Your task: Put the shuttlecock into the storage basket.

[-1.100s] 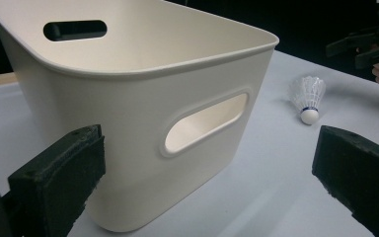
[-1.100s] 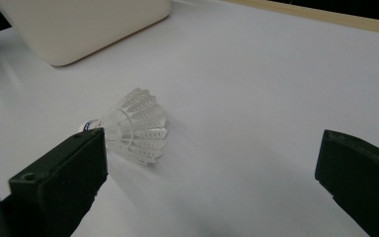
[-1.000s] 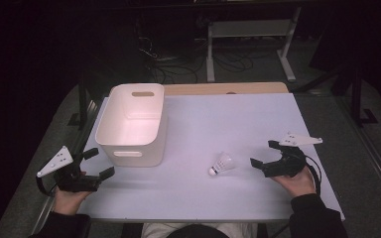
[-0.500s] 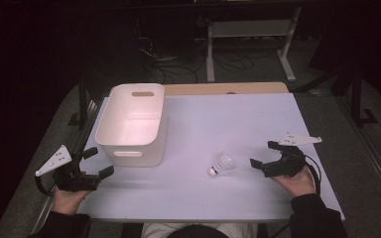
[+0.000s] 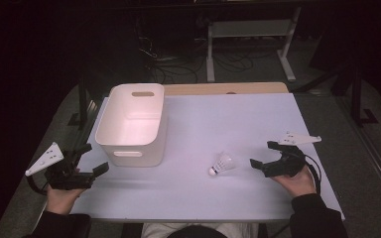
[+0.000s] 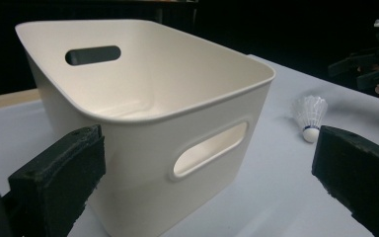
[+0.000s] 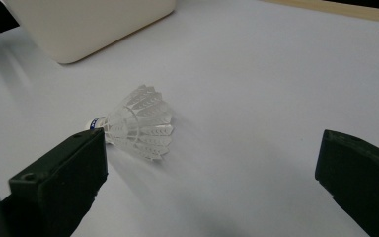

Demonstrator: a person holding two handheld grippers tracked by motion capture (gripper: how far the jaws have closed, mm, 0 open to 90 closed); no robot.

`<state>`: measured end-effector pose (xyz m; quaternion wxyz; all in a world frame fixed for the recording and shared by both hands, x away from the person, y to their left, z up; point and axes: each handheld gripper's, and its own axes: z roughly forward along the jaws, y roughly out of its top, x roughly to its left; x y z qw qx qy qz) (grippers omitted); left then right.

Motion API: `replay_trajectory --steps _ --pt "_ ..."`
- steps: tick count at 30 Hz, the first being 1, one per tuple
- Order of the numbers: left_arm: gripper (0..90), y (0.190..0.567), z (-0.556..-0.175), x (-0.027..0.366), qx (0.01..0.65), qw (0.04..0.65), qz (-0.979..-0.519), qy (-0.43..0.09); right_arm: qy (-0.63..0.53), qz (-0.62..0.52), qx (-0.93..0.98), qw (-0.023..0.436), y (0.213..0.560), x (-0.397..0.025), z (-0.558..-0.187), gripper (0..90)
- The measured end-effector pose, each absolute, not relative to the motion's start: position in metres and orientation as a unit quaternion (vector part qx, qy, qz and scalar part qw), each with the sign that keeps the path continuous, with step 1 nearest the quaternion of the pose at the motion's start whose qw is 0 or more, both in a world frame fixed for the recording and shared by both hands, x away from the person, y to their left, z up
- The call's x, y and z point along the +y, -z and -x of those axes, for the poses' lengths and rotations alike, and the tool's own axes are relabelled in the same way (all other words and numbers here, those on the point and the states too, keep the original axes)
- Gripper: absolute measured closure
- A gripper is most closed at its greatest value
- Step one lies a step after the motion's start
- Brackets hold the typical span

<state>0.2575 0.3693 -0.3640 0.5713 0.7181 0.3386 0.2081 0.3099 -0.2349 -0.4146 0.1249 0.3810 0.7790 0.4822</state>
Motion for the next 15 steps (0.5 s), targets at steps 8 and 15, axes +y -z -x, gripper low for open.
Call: replay_trajectory --steps 8,15 --pt "0.0 0.346 -0.259 0.366 0.327 0.561 -0.731 -0.211 -0.478 -0.38 0.783 0.122 0.416 -0.233 -0.31 0.0" --pt "0.0 0.332 -0.263 0.363 0.319 0.552 -0.736 -0.226 -0.48 -0.379 0.782 0.121 0.416 -0.234 -0.31 0.0"
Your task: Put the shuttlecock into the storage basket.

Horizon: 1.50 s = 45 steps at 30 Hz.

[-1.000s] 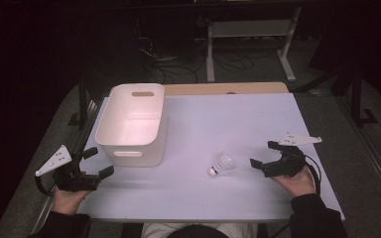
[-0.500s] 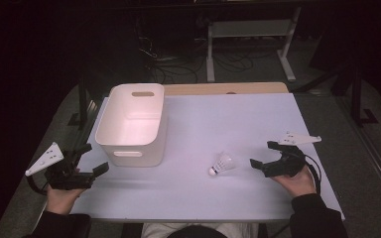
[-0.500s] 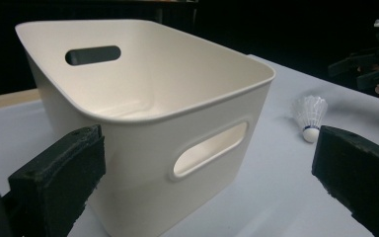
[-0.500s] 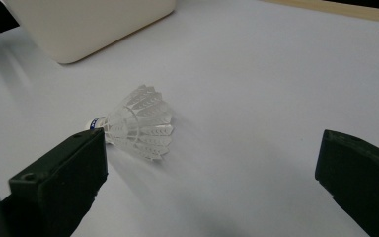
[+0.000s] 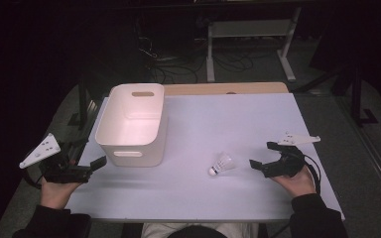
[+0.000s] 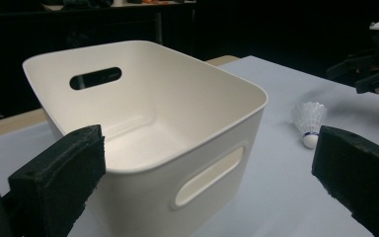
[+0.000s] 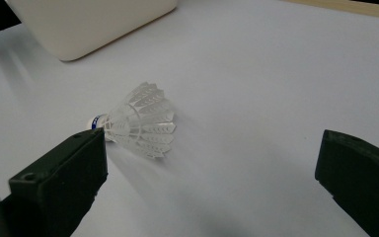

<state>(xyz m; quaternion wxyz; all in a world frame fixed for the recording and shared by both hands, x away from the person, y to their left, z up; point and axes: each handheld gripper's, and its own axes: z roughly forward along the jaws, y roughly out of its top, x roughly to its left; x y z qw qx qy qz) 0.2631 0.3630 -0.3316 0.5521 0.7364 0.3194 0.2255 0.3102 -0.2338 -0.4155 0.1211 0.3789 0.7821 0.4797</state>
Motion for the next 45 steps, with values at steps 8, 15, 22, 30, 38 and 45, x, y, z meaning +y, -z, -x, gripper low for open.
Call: replay_trajectory --steps 8,15,22,30,38,45 --pt "0.0 0.312 -0.27 0.356 0.306 0.549 -0.744 -0.227 -0.479 -0.379 0.782 0.121 0.415 -0.234 -0.31 0.0" --pt "0.0 0.299 -0.275 0.348 0.296 0.543 -0.751 -0.231 -0.479 -0.378 0.783 0.119 0.416 -0.234 -0.31 0.0" --pt "0.0 0.289 -0.281 0.34 0.286 0.535 -0.763 -0.225 -0.48 -0.377 0.783 0.119 0.415 -0.234 -0.31 0.0" --pt "0.0 0.283 -0.291 0.327 0.276 0.512 -0.786 -0.211 -0.48 -0.375 0.785 0.116 0.416 -0.233 -0.31 0.0" --pt "0.0 0.276 -0.296 0.315 0.265 0.51 -0.792 -0.207 -0.48 -0.374 0.786 0.114 0.416 -0.233 -0.31 0.0" --pt "0.0 0.274 -0.302 0.305 0.256 0.502 -0.802 -0.198 -0.48 -0.373 0.786 0.114 0.416 -0.233 -0.31 0.0"
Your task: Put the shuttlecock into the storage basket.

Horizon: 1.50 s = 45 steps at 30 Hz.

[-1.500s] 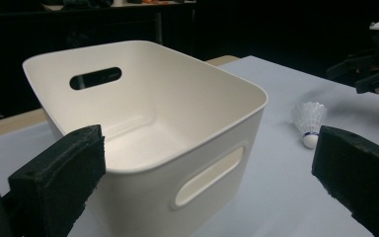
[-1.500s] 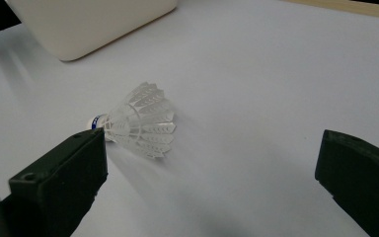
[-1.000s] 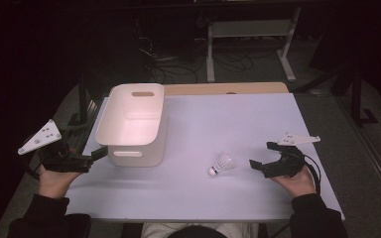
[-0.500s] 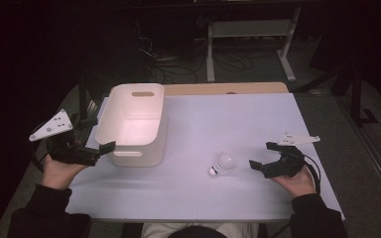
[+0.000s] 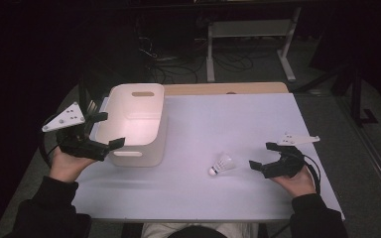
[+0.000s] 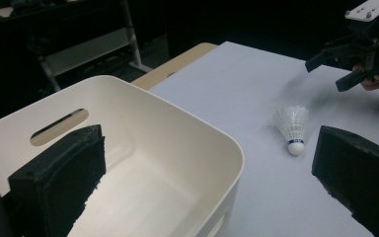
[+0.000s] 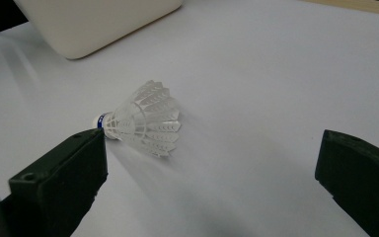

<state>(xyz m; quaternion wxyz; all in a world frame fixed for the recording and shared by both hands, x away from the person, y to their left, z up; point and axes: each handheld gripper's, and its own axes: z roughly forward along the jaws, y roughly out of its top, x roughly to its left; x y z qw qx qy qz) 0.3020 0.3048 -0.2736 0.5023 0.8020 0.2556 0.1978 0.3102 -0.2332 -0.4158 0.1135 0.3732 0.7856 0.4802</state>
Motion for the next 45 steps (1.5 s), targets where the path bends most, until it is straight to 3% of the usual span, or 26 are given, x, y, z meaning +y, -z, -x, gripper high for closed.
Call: replay_trajectory --steps 45 --pt "0.0 0.261 -0.331 0.211 0.18 0.434 -0.874 -0.123 -0.481 -0.367 0.79 0.103 0.417 -0.232 -0.31 0.0"
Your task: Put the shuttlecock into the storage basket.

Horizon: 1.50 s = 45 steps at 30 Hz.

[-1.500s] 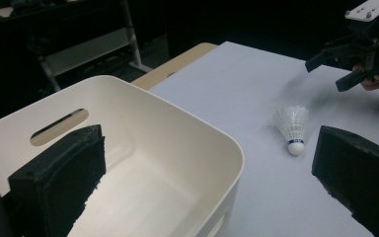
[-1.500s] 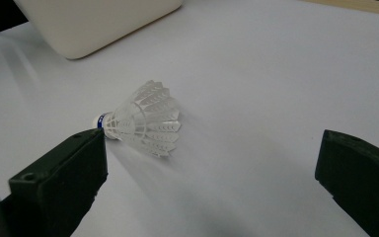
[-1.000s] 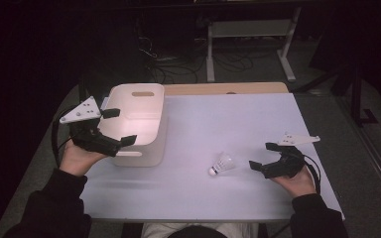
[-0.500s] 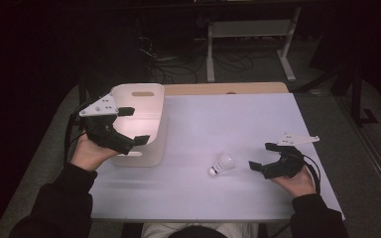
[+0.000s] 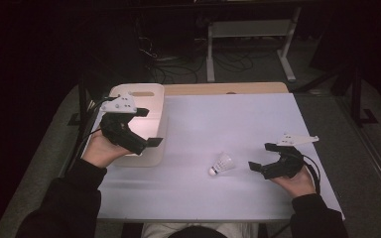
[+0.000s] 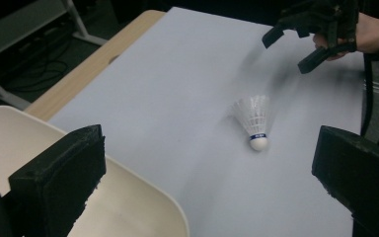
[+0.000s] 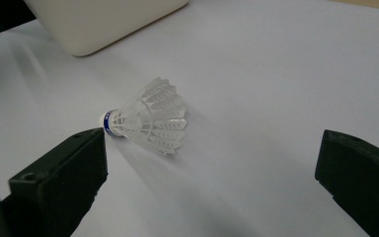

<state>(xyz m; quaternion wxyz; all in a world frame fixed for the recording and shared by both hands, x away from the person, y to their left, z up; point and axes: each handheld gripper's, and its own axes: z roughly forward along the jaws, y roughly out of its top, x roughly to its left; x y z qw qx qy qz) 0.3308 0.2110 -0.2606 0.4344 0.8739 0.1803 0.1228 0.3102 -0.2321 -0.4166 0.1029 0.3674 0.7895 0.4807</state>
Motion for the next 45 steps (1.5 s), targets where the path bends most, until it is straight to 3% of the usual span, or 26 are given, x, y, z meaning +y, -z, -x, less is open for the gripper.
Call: replay_trajectory --steps 45 --pt "0.3 0.291 -0.349 0.119 0.138 0.328 -0.933 -0.052 -0.479 -0.363 0.792 0.101 0.417 -0.231 -0.311 0.0"
